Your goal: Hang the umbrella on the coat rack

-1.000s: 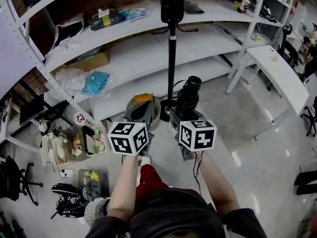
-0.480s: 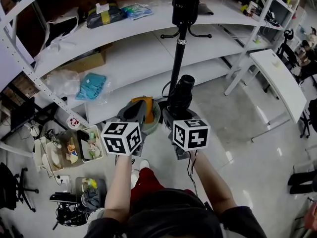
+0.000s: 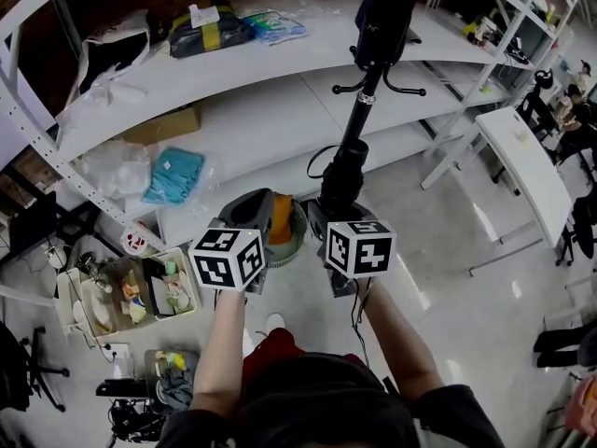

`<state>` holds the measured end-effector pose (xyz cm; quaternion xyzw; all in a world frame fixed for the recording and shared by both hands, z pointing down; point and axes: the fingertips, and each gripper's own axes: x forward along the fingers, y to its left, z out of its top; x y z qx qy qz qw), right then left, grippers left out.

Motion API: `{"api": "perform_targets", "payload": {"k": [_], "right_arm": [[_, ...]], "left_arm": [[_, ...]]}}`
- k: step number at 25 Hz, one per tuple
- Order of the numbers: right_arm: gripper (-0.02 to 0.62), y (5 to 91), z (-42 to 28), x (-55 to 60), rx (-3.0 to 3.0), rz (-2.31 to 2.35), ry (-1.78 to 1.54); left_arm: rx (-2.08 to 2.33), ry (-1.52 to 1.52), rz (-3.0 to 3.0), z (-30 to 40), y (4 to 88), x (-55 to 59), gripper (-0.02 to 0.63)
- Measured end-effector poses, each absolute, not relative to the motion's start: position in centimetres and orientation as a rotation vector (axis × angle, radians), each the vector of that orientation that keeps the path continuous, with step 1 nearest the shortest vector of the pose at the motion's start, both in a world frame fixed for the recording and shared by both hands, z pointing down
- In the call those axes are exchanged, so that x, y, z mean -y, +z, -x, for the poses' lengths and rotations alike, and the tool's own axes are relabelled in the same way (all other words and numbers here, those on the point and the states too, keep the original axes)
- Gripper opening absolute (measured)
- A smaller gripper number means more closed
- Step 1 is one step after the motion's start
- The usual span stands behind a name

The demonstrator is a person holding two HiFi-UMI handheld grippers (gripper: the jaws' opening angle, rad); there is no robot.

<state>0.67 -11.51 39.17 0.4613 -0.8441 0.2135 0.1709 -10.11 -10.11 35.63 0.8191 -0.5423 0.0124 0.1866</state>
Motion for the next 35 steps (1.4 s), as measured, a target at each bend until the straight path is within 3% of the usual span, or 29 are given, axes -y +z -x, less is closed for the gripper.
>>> {"api": "perform_targets", "payload": {"k": [17, 35], "right_arm": [[0.221, 38.8, 2.2, 16.8, 2.292, -1.446, 0.568], [0.221, 39.3, -0.3, 22.9, 2.208, -1.55, 0.552]], "left_arm": [[1.436, 0.002, -2.355, 14.8, 35.7, 15.7, 0.011], [1.394, 0.036, -2.409, 13.2, 35.2, 20.8, 0.011]]}}
